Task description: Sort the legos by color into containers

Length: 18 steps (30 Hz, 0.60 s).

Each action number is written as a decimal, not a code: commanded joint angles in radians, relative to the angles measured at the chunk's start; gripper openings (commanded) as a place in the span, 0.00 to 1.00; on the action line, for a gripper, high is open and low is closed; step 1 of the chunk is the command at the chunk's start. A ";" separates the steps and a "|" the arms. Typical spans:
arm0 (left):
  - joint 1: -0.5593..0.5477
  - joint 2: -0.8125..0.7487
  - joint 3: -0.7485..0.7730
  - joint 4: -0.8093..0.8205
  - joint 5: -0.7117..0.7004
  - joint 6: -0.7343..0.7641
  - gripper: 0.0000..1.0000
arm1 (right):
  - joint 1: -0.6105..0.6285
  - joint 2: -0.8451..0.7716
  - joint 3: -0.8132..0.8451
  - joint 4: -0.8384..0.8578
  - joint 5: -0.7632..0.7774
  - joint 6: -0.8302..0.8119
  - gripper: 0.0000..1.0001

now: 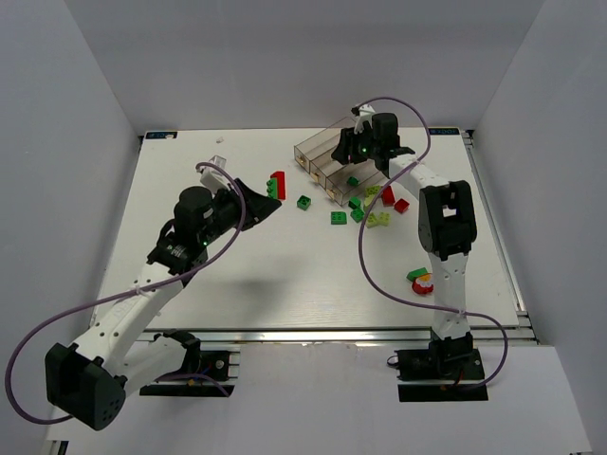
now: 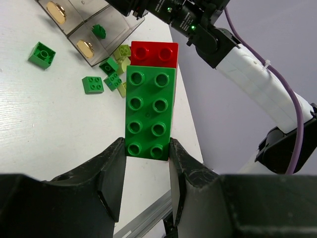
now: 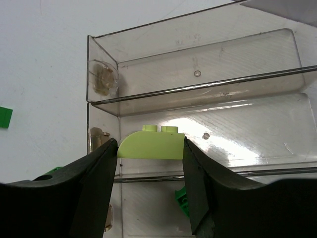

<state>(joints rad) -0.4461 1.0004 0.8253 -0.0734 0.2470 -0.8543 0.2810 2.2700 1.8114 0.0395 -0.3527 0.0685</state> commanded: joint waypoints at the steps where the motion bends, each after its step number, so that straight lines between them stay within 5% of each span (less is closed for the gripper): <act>1: 0.006 0.012 0.001 0.030 -0.006 -0.003 0.12 | -0.009 -0.021 0.037 0.039 0.011 -0.019 0.00; 8: 0.006 0.023 -0.009 0.050 0.000 -0.006 0.12 | -0.012 0.000 0.043 0.042 0.029 -0.050 0.09; 18: 0.006 0.000 -0.018 0.030 -0.018 -0.005 0.12 | -0.048 -0.007 0.066 0.048 0.091 -0.065 0.08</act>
<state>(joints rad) -0.4461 1.0252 0.8127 -0.0593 0.2424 -0.8589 0.2550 2.2704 1.8194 0.0525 -0.2790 0.0219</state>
